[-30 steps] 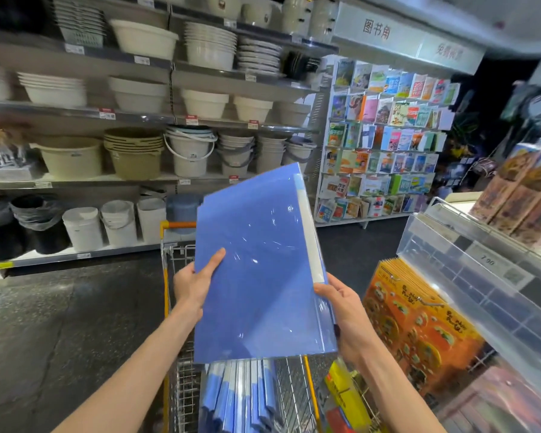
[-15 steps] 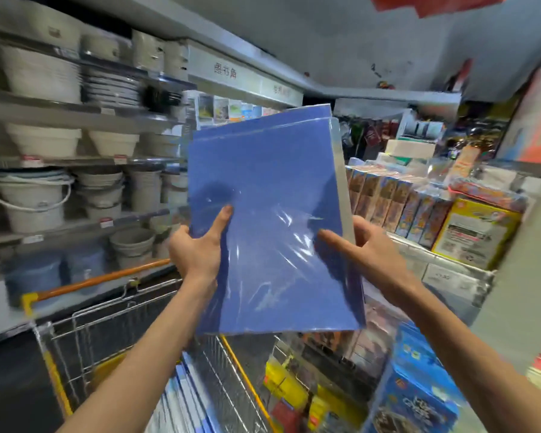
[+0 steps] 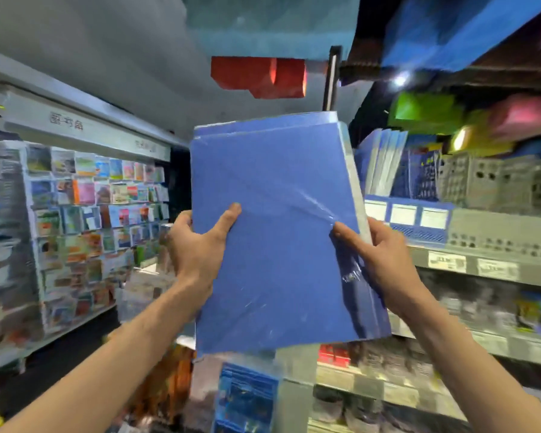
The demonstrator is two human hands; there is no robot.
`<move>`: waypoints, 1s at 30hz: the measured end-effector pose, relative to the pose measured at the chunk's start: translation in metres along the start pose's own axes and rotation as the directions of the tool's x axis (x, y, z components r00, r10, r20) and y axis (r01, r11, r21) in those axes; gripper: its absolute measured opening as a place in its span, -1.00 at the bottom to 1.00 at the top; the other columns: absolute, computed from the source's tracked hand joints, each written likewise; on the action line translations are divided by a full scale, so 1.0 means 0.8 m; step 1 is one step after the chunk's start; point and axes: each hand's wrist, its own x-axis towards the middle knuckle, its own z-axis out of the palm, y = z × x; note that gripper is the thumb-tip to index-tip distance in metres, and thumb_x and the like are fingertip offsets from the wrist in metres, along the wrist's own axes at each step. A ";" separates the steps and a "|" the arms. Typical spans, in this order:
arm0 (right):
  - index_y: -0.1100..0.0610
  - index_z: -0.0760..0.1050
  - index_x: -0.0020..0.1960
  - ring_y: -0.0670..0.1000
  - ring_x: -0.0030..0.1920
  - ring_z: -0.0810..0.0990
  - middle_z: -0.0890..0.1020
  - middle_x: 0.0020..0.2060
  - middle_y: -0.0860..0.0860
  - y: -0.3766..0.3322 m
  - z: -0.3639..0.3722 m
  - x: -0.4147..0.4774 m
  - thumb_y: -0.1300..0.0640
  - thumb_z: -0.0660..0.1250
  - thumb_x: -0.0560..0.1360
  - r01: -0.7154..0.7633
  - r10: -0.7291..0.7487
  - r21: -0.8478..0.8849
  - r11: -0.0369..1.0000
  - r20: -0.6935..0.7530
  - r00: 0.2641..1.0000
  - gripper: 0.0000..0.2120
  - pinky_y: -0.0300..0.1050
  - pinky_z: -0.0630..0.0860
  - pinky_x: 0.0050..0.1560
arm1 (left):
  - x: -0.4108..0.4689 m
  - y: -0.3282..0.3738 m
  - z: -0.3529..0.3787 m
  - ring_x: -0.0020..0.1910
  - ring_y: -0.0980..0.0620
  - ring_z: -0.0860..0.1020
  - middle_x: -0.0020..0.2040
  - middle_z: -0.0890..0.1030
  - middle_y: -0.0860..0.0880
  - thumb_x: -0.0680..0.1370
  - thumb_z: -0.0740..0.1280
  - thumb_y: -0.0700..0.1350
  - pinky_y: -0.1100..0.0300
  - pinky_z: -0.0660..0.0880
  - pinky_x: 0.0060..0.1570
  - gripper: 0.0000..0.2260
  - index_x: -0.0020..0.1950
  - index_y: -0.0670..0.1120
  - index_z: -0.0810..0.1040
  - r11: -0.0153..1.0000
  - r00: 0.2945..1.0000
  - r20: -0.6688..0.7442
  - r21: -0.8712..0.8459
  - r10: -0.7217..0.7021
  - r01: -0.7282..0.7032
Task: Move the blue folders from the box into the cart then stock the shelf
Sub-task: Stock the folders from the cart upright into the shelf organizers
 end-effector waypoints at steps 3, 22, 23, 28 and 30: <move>0.17 0.63 0.09 0.06 -0.12 0.70 0.74 -0.06 0.09 0.000 -0.091 0.007 0.13 0.42 0.52 -0.045 0.046 0.056 0.997 -0.022 0.999 -0.82 -0.05 0.61 -0.14 | -0.029 -0.006 0.093 -0.10 -0.12 0.72 -0.07 0.74 -0.07 0.27 0.64 0.14 -0.22 0.66 -0.11 -0.50 0.02 -0.16 0.64 0.999 0.998 0.045 -0.028 0.044 -0.043; 0.21 0.57 -0.09 -0.05 -0.25 0.49 0.64 -0.26 0.10 0.027 -0.369 0.146 0.03 0.47 0.46 0.193 -0.238 -0.143 0.971 -0.471 0.850 -0.76 -0.02 0.46 -0.18 | -0.021 -0.018 0.447 -0.03 0.00 0.68 -0.02 0.69 0.08 0.22 0.38 0.44 -0.04 0.59 0.15 -0.29 0.23 0.06 0.59 0.828 0.870 0.486 0.454 0.079 -0.329; 0.17 0.57 -0.11 -0.07 -0.29 0.47 0.63 -0.30 0.03 0.026 -0.363 0.156 0.03 0.47 0.45 0.197 -0.259 -0.175 0.965 -0.499 0.827 -0.79 -0.04 0.45 -0.20 | -0.019 -0.019 0.452 0.00 0.01 0.68 0.01 0.69 0.08 0.26 0.38 0.43 -0.03 0.58 0.17 -0.32 0.24 0.06 0.59 0.819 0.871 0.479 0.452 0.112 -0.353; 0.10 0.55 -0.18 -0.12 -0.39 0.39 0.49 -0.42 -0.16 0.016 -0.332 0.214 0.03 0.49 0.43 0.182 -0.354 -0.329 0.927 -0.600 0.717 -0.82 -0.10 0.37 -0.20 | 0.013 -0.033 0.464 0.09 -0.01 0.63 0.02 0.68 0.06 0.44 0.35 0.33 -0.01 0.53 0.20 -0.50 0.27 0.09 0.58 0.785 0.834 0.528 0.446 0.157 -0.430; 0.15 0.55 -0.20 -0.06 -0.38 0.39 0.49 -0.43 -0.14 0.014 -0.333 0.233 0.01 0.48 0.44 0.185 -0.406 -0.396 0.900 -0.605 0.684 -0.78 0.02 0.44 -0.14 | 0.034 -0.040 0.468 0.15 0.00 0.62 0.09 0.68 0.04 0.46 0.34 0.32 -0.01 0.52 0.23 -0.51 0.29 0.09 0.57 0.780 0.817 0.554 0.436 0.160 -0.448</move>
